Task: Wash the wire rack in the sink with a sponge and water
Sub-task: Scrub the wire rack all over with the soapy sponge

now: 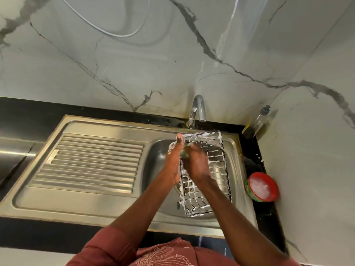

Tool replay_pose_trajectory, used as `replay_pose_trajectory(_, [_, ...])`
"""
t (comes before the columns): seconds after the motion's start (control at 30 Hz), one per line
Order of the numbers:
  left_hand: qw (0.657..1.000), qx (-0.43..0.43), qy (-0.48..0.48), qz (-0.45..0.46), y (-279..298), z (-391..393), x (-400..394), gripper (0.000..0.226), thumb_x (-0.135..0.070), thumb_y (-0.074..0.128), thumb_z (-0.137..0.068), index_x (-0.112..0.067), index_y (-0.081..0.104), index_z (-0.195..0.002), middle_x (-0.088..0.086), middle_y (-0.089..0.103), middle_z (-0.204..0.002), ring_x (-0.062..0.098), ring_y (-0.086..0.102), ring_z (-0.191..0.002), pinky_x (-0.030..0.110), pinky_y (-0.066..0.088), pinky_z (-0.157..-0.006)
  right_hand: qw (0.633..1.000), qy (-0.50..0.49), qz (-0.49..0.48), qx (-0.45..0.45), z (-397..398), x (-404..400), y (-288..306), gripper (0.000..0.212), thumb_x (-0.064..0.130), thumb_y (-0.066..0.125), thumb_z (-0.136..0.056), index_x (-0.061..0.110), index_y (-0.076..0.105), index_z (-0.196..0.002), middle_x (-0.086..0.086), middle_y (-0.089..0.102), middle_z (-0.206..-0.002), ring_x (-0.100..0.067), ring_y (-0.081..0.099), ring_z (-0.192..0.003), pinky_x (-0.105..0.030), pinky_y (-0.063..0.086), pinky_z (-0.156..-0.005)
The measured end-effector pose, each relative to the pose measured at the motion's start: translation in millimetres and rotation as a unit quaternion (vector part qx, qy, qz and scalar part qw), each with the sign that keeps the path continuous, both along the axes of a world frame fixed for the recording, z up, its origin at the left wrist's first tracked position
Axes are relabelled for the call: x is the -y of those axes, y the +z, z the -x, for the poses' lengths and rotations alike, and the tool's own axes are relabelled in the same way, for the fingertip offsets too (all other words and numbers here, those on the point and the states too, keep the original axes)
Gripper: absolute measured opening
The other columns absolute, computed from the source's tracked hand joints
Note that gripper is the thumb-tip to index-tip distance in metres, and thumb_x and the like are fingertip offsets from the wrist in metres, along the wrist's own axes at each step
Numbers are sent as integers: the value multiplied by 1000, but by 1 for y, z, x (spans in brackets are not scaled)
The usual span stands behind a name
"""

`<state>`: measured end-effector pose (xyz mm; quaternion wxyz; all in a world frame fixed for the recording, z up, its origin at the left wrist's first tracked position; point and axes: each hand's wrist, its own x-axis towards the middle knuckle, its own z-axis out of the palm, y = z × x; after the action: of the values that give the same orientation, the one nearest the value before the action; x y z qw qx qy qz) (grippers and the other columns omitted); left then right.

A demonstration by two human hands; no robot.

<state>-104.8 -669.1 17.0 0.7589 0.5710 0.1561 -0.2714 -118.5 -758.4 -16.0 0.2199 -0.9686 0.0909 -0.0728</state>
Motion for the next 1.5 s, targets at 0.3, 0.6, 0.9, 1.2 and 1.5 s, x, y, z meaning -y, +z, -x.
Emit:
replay_pose_trajectory(0.3, [1000,-16,-15,-14,-3,-4,-6,59,-68,50,-97,-27,56,-139,6,53,-148,25,51,-129,42,43,-102,985,-164,-38,45,8,16,-3,44,-12,57,-89,17,70,-120,-7,68,-120,-17,68,-87,-24,57,-64])
replay_pose_trajectory(0.6, [999,-26,25,18,-4,-7,-2,92,-92,66,-65,-27,65,-131,18,70,-122,26,66,-110,47,54,-99,999,37,-4,25,19,-6,-19,32,-2,57,-90,19,68,-112,0,64,-107,-22,62,-92,-29,53,-72])
replay_pose_trajectory(0.9, [1000,-14,22,-17,-9,-9,-7,87,-87,63,-73,-31,58,-139,4,57,-145,31,50,-135,61,34,-117,992,-95,-86,-10,25,3,-23,47,-11,63,-82,12,64,-123,-6,70,-116,-20,67,-89,-20,54,-67])
replay_pose_trajectory(1.2, [997,-12,70,31,-23,-14,-11,101,-95,65,-62,-34,57,-143,6,58,-147,30,54,-133,61,40,-112,994,-108,-10,-31,38,14,-29,50,-2,59,-91,13,49,-138,-12,55,-128,-22,61,-100,-36,58,-89])
replay_pose_trajectory(1.5, [993,-16,93,66,-30,-19,-9,104,-92,75,-55,-28,65,-136,9,70,-134,34,66,-122,60,48,-107,994,58,-72,-52,31,-7,-25,38,-1,69,-80,17,75,-113,-12,75,-104,-29,69,-85,-28,54,-74])
